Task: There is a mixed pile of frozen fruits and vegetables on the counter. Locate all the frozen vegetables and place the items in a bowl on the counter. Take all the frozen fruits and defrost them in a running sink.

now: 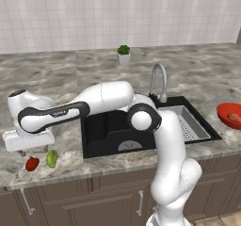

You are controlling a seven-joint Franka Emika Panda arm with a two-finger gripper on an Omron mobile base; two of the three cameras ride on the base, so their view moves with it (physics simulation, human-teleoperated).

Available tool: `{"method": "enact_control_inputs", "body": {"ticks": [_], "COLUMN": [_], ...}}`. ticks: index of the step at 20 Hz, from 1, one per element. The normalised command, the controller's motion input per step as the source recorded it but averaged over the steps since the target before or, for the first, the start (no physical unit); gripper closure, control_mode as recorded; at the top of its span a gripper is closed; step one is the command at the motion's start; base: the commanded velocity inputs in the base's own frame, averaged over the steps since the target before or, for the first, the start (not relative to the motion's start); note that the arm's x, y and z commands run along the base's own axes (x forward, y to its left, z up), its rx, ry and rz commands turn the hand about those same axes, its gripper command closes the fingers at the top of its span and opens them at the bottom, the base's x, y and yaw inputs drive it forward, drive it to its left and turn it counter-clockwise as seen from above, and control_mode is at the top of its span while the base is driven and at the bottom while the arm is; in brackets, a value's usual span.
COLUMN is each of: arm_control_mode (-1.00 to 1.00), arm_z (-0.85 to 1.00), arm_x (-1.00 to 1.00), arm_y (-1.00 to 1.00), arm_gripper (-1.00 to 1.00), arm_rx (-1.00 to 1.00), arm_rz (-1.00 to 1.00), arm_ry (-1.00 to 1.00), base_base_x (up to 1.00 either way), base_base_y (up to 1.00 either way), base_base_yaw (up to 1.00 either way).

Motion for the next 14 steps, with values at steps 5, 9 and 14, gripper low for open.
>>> {"method": "enact_control_inputs", "body": {"ticks": [5, 9, 14], "arm_control_mode": [-1.0, -1.0, -1.0], "arm_z": [-0.17, -0.31, -0.27], "arm_x": [0.24, 0.3, 0.21], "arm_y": [0.02, 0.01, 0.2], "arm_gripper": [-1.0, -1.0, -1.0], "arm_rx": [0.0, 0.0, 0.02], "arm_rz": [0.0, 0.0, 0.0], "arm_ry": [-0.06, -0.1, -0.07], "base_base_x": [0.0, 0.0, 0.0], "base_base_y": [0.0, 0.0, 0.0], "base_base_yaw": [0.0, 0.0, 0.0]}}
